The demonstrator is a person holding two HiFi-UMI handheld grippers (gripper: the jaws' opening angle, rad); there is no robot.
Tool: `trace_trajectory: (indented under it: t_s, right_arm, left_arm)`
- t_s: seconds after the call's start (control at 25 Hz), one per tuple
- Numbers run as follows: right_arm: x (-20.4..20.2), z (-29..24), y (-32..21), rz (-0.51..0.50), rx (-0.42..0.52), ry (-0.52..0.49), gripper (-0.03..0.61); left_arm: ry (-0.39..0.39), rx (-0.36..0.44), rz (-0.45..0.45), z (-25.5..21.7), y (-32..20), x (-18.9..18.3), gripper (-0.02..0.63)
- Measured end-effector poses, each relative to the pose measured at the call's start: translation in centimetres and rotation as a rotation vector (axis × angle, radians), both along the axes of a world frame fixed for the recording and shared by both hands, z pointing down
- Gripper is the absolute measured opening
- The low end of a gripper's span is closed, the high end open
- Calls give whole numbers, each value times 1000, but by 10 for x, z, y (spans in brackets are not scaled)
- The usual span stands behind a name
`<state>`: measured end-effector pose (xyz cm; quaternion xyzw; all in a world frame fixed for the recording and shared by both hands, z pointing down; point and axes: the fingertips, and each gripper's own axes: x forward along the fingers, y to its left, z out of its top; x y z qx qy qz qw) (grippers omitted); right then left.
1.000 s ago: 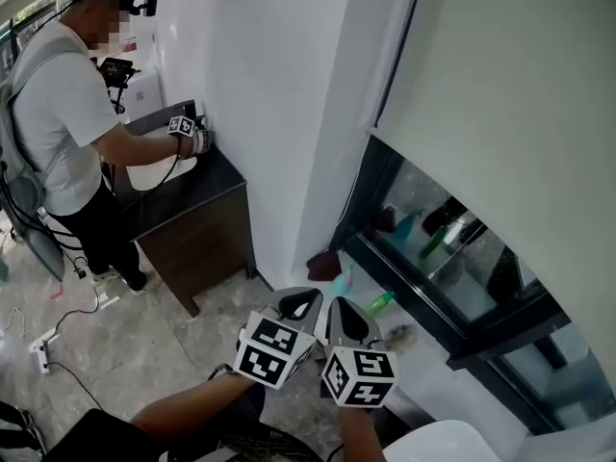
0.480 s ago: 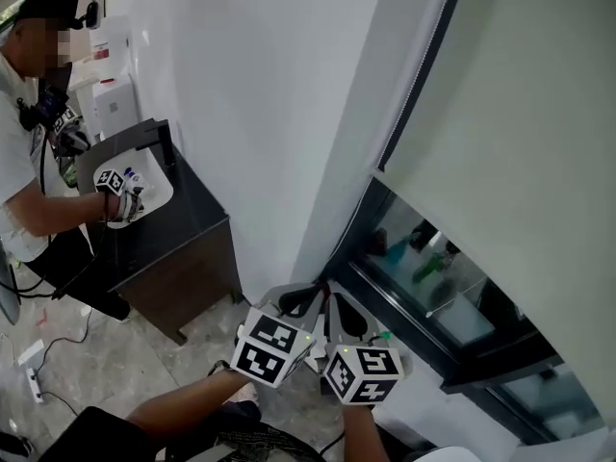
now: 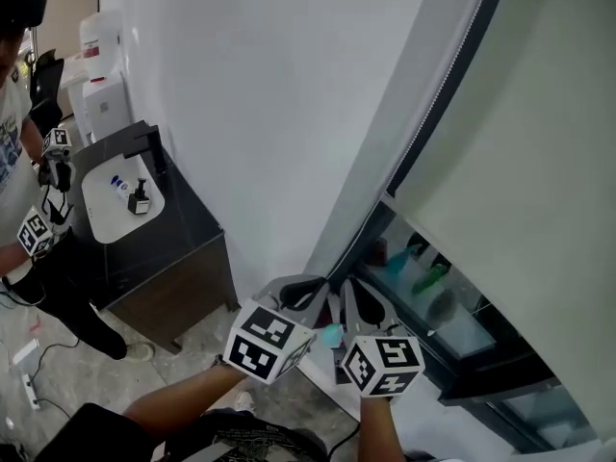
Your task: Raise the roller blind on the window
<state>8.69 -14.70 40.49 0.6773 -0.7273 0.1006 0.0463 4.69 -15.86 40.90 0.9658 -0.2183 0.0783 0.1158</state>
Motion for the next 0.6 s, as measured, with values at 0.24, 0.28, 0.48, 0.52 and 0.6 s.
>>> trace_trajectory:
  t_s: [0.24, 0.28, 0.48, 0.52, 0.6]
  right_arm:
    - [23, -27, -34, -77, 45, 35, 3]
    - [27, -32, -40, -93, 52, 40, 5]
    - [40, -50, -69, -188, 76, 56, 17]
    - [41, -54, -75, -210, 83, 61, 23]
    - [43, -62, -85, -251, 97, 73, 35]
  left_arm:
    - [24, 26, -29, -13, -15, 13, 3]
    - [28, 28, -38, -15, -18, 16, 3]
    - [52, 19, -92, -24, -31, 25, 3]
    - [58, 20, -104, -27, -33, 26, 3]
    - [67, 23, -126, -33, -35, 28, 3]
